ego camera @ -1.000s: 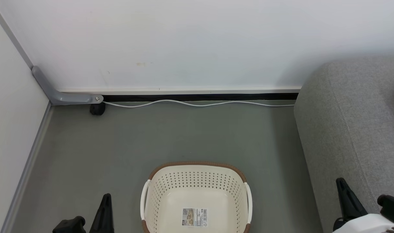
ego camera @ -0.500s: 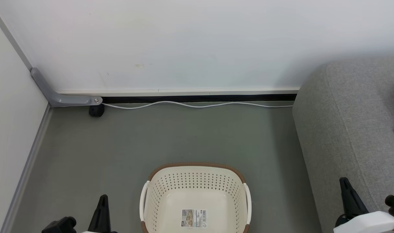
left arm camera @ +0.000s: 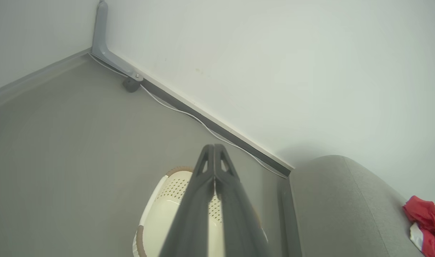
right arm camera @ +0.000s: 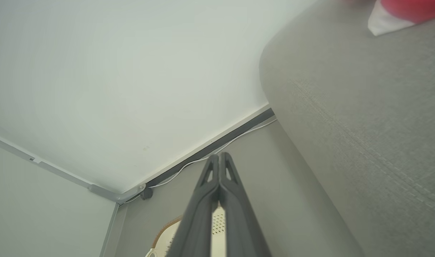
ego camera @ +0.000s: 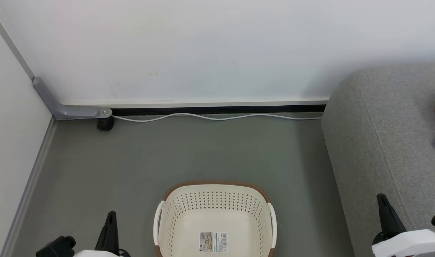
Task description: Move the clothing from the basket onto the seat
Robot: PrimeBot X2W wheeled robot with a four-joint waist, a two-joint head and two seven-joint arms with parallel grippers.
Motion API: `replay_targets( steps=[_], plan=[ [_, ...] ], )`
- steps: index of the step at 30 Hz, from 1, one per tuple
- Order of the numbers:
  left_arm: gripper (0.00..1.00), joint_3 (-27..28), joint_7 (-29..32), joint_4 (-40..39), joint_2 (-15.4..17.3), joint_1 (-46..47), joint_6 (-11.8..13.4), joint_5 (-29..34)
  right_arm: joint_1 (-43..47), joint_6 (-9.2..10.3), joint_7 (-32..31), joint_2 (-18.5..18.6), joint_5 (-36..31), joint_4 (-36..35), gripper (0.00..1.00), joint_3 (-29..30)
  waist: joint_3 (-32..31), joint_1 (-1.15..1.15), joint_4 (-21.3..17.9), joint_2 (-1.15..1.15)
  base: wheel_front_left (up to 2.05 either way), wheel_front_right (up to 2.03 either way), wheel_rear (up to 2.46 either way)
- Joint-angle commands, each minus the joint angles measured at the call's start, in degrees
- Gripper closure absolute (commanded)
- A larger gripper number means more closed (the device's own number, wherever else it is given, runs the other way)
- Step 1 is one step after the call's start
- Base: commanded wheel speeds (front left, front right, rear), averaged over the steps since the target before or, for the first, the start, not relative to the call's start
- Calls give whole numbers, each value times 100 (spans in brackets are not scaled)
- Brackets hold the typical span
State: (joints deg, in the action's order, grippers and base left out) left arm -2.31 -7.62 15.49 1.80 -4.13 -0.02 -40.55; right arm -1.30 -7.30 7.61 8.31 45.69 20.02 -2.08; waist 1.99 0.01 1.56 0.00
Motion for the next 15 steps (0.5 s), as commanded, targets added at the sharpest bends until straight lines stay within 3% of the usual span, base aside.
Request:
replay_targets(
  steps=[1,15],
  plan=[
    [100,122,26,-134,73,318,-53,-196,-232,-7,-43,64,158,-175,100,34,-3,-1,-3,0,0,0,0],
    [100,239,244,-135,83,432,-165,-1001,-273,-9,-263,-33,881,-243,100,167,-32,-1,-27,0,0,0,0]
  ],
)
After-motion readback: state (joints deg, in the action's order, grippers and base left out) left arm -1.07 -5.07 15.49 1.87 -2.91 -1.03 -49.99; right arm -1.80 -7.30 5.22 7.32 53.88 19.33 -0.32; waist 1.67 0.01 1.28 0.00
